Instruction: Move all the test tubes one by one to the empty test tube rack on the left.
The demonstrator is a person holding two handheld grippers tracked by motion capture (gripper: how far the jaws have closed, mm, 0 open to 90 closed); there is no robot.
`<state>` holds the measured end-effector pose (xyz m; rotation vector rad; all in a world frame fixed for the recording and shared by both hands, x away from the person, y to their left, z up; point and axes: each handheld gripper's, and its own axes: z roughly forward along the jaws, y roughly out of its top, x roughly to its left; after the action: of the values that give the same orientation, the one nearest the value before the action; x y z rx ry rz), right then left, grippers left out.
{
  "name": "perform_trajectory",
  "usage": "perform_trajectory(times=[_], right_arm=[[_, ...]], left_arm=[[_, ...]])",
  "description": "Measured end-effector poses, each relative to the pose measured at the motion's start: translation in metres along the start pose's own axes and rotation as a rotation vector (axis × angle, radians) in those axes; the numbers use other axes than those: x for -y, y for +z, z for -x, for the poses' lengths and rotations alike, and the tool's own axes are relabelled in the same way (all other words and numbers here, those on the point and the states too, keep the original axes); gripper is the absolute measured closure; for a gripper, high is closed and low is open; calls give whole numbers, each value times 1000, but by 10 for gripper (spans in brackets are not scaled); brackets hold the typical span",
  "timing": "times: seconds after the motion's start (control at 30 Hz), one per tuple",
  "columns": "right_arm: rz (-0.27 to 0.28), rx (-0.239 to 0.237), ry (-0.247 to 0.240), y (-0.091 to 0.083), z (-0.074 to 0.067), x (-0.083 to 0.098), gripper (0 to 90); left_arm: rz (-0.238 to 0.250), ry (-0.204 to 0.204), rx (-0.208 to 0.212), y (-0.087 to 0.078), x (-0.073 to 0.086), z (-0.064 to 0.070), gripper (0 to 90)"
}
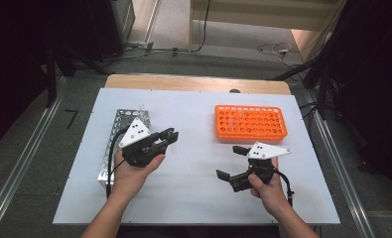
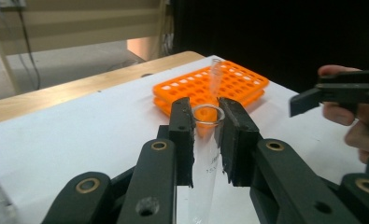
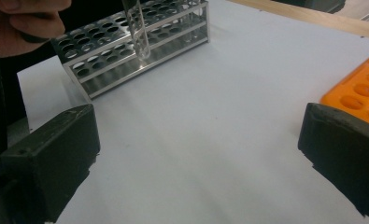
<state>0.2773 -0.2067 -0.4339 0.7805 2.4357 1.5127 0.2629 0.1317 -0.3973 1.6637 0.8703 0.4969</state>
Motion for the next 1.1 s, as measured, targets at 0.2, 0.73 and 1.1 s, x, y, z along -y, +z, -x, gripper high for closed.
perform_trajectory(times=[0.2,0.73,1.1], right_arm=[[-3,29,12,-14,13,7,0],[-6,102,45,-44,40,27,0],[-2,119,61,-52,45,30,0]], left_arm=[[19,-17,-42,-7,-4,-17,751],[20,-22,-150,-18,-11,-51,752],[26,-38,-214,-17,-12,-72,752]])
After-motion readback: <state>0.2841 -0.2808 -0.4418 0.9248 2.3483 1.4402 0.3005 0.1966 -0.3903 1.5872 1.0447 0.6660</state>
